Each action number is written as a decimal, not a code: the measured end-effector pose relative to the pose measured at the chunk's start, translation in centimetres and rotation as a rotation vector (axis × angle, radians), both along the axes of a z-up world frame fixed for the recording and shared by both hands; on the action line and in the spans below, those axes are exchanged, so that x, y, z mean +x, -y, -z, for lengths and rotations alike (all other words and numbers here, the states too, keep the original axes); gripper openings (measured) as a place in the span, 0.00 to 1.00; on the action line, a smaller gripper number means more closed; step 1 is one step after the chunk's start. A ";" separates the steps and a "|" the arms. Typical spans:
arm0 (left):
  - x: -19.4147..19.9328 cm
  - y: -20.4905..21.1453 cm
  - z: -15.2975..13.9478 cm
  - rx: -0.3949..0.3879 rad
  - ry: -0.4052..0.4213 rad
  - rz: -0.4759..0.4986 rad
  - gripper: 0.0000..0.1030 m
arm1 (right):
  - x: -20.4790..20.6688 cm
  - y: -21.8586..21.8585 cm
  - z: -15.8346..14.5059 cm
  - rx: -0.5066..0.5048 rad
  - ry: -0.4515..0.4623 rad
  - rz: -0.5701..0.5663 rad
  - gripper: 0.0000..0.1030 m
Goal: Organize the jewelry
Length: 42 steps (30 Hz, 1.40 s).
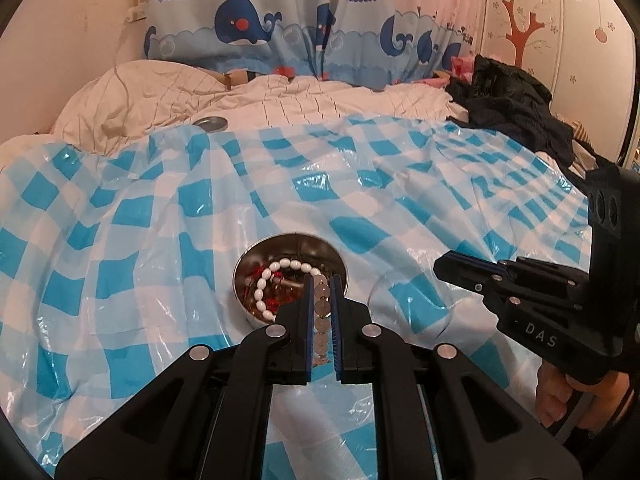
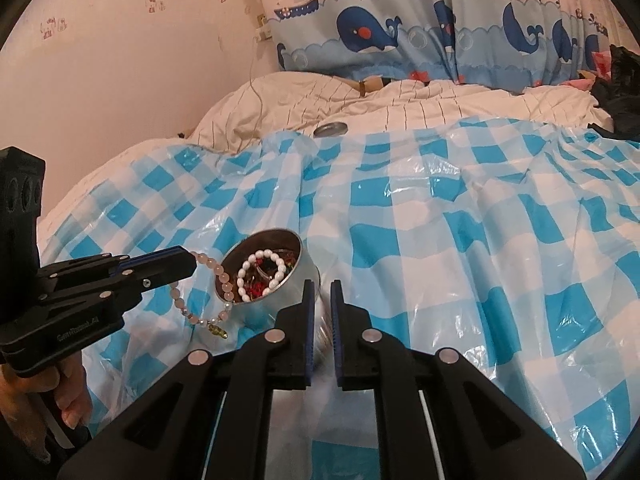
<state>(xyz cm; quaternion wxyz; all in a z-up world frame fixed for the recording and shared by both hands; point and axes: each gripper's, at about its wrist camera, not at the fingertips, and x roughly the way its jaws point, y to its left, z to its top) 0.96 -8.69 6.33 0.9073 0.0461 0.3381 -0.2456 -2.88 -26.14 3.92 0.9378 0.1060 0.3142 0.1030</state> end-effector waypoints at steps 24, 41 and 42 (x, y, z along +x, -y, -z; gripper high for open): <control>1.6 -0.8 -0.7 -0.099 -0.005 -0.050 0.07 | 2.3 -3.0 5.6 -0.213 -0.245 -0.102 0.19; 6.4 -1.6 3.5 -0.208 -0.187 -0.193 0.07 | 2.9 -2.2 6.0 -0.232 -0.271 -0.064 0.30; 6.6 -2.1 4.0 -0.217 -0.205 -0.210 0.07 | 2.9 -2.2 5.8 -0.228 -0.264 -0.060 0.30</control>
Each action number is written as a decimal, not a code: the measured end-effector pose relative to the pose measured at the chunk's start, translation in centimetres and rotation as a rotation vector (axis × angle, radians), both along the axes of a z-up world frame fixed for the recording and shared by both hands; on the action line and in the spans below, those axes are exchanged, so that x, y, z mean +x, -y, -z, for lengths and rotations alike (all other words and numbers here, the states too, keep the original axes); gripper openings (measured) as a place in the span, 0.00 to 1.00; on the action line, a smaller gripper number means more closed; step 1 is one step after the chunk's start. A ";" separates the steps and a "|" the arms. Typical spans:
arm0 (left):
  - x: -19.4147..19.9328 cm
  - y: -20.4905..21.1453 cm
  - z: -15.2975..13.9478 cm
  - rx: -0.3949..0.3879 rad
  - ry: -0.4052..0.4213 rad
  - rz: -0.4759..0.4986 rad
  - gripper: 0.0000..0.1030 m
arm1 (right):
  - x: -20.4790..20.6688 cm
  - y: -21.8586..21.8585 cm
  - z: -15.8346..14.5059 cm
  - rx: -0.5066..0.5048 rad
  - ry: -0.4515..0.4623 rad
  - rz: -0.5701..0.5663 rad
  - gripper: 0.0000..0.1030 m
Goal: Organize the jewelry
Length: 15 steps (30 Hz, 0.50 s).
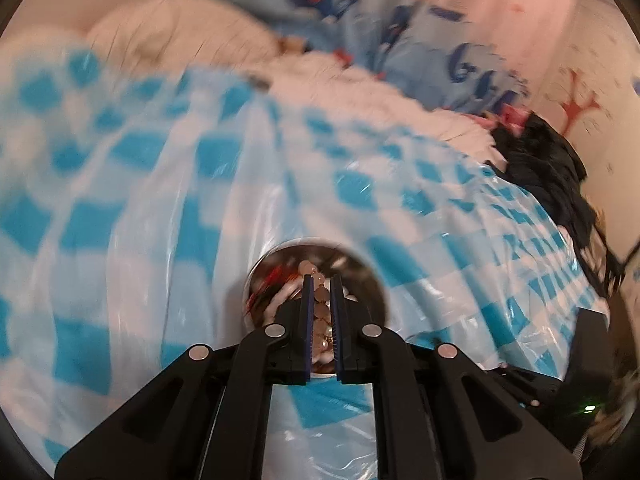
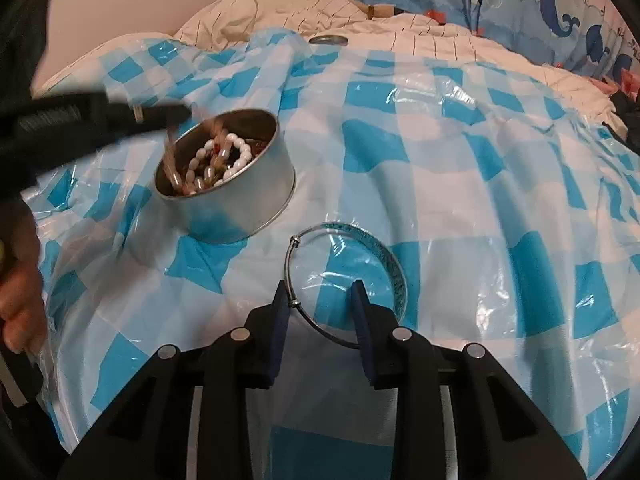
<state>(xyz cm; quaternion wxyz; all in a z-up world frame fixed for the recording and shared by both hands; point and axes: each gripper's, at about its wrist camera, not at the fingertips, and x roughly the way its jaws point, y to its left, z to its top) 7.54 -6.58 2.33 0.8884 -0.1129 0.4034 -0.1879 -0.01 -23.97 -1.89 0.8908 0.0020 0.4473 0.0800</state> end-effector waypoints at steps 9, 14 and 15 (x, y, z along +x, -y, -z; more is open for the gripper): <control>-0.9 -1.5 -0.5 -0.015 0.009 -0.034 0.20 | -0.1 0.7 -0.4 -0.006 0.031 0.055 0.70; -1.8 -1.7 -1.4 -0.015 0.029 -0.015 0.27 | 0.0 0.5 0.4 -0.009 -0.004 0.037 0.59; -2.0 -1.9 -1.5 -0.015 0.034 -0.016 0.29 | 0.0 0.5 0.3 0.000 -0.002 0.036 0.59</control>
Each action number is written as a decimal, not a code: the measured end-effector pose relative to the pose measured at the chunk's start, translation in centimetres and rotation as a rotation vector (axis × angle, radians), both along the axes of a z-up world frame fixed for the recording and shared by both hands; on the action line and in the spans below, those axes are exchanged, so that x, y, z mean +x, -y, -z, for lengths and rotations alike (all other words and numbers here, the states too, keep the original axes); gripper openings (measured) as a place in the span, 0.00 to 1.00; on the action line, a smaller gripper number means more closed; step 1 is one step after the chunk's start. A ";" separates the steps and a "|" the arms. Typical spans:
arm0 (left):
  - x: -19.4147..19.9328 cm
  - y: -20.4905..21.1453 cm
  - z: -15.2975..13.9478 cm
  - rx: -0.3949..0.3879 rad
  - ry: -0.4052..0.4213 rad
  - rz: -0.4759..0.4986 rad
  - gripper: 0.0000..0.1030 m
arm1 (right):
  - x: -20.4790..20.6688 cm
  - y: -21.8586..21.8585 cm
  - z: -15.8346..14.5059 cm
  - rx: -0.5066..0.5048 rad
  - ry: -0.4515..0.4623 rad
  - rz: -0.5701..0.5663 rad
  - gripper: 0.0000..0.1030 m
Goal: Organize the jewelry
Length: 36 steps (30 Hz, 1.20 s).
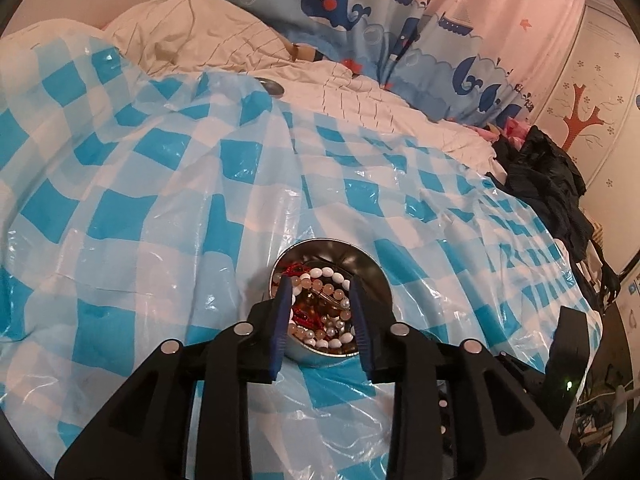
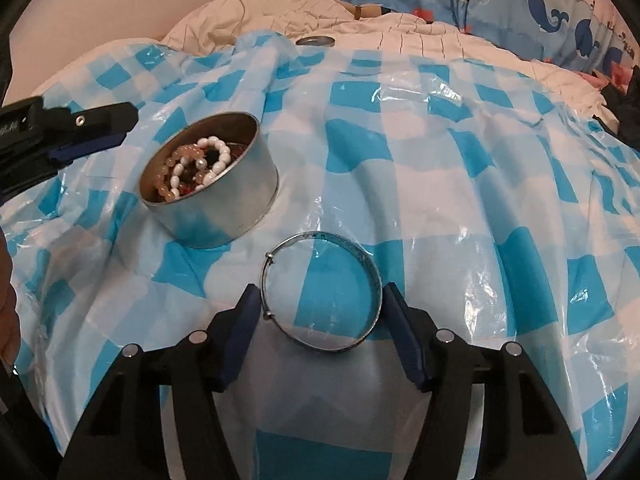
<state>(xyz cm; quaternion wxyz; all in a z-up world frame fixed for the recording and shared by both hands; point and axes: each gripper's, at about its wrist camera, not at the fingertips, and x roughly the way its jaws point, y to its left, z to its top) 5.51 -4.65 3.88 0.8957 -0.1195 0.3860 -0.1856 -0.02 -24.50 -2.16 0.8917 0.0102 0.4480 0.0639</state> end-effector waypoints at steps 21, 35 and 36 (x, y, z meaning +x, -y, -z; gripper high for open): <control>-2.4 -2.6 -1.0 0.048 0.024 -0.027 0.47 | 3.3 -6.3 -5.8 0.085 0.213 -0.150 0.60; -3.7 -2.6 -1.0 0.151 0.042 -0.058 0.67 | -2.1 -5.6 -4.8 -0.001 0.211 -0.167 0.80; -3.8 -2.6 -0.9 0.164 0.044 -0.066 0.69 | -2.6 -5.3 -4.5 0.008 0.212 -0.151 0.80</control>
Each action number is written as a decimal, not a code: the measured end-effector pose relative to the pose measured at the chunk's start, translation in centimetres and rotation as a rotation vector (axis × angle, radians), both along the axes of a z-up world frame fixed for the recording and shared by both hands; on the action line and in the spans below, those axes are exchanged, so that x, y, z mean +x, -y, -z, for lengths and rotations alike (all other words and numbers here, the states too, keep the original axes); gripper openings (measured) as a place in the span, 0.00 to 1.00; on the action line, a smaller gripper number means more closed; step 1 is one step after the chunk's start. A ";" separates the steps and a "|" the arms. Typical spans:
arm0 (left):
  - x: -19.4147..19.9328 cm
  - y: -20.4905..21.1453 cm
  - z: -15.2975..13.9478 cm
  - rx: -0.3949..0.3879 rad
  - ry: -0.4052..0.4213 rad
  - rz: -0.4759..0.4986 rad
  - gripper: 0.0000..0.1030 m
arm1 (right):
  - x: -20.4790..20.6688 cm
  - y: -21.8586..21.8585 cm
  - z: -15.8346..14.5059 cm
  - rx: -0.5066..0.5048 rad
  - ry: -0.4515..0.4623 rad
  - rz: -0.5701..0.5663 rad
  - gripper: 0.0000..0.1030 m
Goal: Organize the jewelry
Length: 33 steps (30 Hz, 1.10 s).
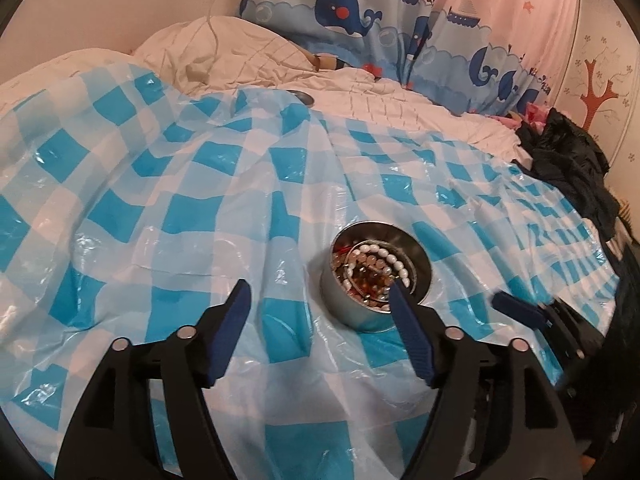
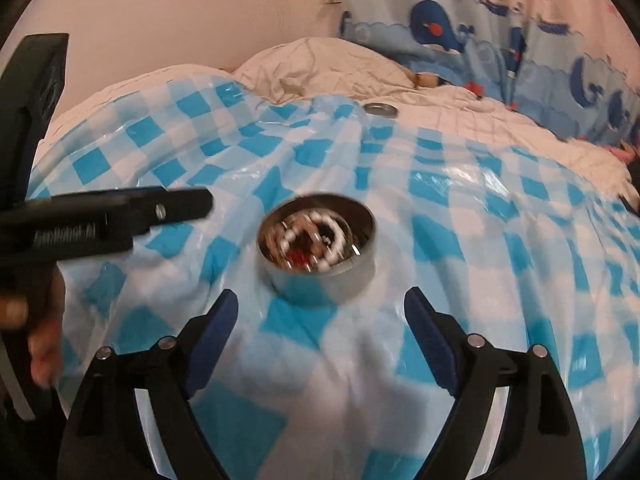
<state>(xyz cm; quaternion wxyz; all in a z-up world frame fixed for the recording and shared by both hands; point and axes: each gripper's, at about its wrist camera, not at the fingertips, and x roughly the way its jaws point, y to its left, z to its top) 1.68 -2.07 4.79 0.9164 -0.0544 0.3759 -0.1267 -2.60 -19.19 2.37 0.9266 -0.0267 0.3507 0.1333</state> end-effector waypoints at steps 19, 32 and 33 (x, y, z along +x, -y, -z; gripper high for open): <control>-0.5 0.3 1.0 0.083 -0.022 -0.038 0.89 | -0.5 1.0 0.0 0.047 0.038 0.078 0.87; -0.3 0.3 1.2 0.107 -0.028 -0.046 0.92 | -0.5 1.1 0.2 0.046 0.035 0.089 0.89; -0.3 0.3 1.3 0.114 -0.030 -0.047 0.92 | -0.5 1.1 0.2 0.046 0.036 0.089 0.89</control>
